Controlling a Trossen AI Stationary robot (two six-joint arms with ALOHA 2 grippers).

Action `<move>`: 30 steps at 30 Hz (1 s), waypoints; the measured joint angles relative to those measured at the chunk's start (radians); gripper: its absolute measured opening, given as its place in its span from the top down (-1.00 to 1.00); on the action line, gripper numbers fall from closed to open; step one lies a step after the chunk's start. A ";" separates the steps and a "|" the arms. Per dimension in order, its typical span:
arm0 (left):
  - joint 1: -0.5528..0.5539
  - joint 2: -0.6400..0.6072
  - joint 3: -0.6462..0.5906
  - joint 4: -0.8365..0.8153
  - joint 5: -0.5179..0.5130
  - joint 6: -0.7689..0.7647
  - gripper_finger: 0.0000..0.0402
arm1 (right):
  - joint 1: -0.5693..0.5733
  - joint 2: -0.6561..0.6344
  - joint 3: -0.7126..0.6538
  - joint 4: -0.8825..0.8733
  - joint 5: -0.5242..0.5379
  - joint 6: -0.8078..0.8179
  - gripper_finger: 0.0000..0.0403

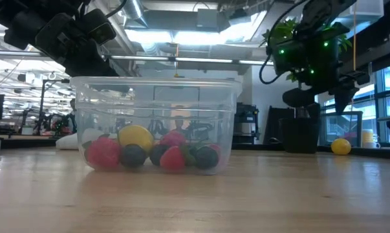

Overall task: Pick and placing Produce into tupperware
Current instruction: Put the lemon into the transparent bin

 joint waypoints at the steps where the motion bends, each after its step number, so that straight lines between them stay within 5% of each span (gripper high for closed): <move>1: 0.000 0.000 0.000 0.000 0.000 0.000 0.40 | -0.014 0.000 0.000 0.003 0.004 0.017 -0.49; 13: 0.000 0.000 0.000 0.000 0.000 0.000 0.40 | -0.150 0.001 -0.013 0.024 -0.011 0.039 -0.49; 30: 0.000 0.000 0.000 0.000 0.000 -0.003 0.40 | -0.263 0.002 -0.243 0.323 -0.055 -0.016 -0.49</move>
